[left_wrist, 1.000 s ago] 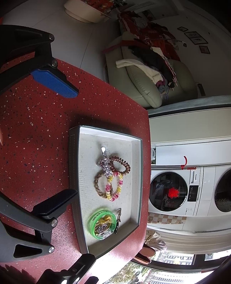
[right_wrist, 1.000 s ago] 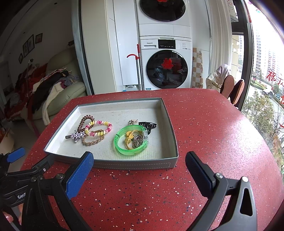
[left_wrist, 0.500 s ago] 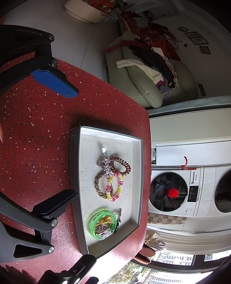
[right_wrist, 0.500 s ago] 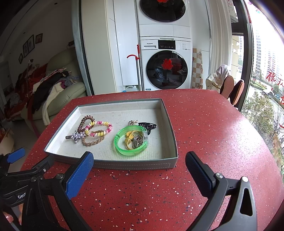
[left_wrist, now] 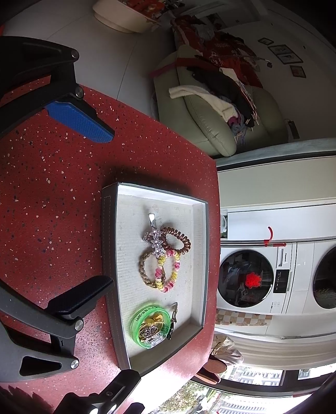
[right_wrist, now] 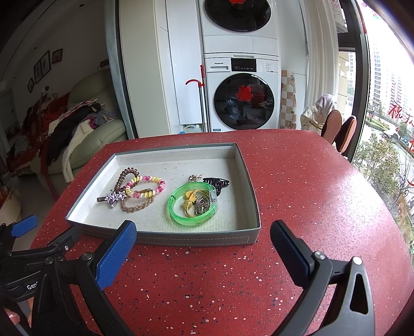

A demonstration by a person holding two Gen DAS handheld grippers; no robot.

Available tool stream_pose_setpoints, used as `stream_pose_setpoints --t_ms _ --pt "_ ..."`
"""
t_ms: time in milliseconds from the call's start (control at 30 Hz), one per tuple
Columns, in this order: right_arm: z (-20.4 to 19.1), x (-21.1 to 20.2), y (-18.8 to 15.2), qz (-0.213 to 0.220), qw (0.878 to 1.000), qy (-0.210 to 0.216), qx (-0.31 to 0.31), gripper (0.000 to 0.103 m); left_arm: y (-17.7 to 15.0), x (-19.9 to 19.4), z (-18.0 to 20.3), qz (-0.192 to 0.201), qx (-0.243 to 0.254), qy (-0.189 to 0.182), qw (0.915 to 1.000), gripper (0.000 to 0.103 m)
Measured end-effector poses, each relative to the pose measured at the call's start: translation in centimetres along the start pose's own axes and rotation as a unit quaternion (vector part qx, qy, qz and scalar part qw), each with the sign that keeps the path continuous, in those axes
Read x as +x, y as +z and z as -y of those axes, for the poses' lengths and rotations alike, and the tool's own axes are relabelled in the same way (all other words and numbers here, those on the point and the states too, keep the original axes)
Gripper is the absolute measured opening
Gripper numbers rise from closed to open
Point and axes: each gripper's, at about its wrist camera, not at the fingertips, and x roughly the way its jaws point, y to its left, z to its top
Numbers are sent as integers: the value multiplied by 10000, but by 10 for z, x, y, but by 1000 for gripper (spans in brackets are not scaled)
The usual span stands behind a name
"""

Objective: Organize jewelry

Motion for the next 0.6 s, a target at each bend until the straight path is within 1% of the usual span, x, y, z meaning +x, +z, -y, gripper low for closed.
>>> stream_pose_setpoints --t_ms 467,600 --pt "-1 -1 0 2 10000 -2 4 103 1 -1 -2 -12 -14 -33 10000 103" --pt "-1 0 0 -1 10000 -1 1 103 0 -2 -3 48 3 -40 10000 103"
